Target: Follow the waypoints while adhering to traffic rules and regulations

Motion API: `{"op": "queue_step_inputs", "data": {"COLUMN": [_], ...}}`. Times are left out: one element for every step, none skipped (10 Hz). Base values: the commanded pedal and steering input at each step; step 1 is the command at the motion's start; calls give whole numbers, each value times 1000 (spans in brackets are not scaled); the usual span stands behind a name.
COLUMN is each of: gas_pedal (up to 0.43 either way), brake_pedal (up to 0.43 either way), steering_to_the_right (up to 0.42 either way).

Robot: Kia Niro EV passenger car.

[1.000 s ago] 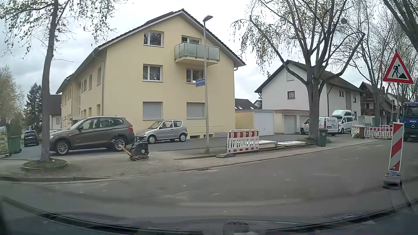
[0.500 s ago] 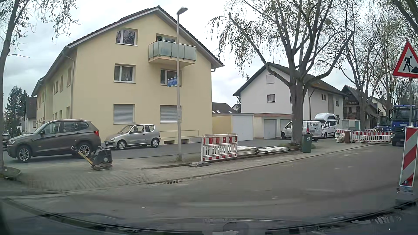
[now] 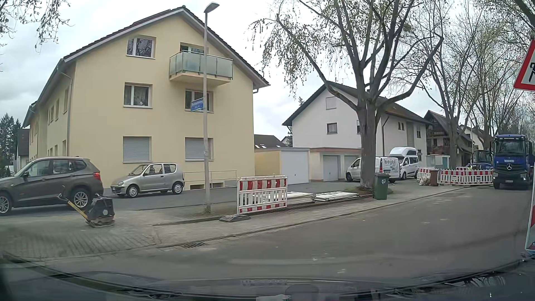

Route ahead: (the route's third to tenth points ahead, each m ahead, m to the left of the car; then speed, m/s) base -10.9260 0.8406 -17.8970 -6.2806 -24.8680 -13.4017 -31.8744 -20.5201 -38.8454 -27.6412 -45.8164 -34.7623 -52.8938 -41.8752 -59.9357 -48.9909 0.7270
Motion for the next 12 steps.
{"op": "queue_step_inputs", "data": {"gas_pedal": [0, 0, 0, 0, 0, 0, 0, 0, 0, 0, 0, 0], "brake_pedal": [280, 250, 207, 207, 226, 244, 250, 250, 250, 256, 256, 238], "steering_to_the_right": [258, 258, 258, 258, 258, 258, 258, 257, 257, 257, 257, 259]}}
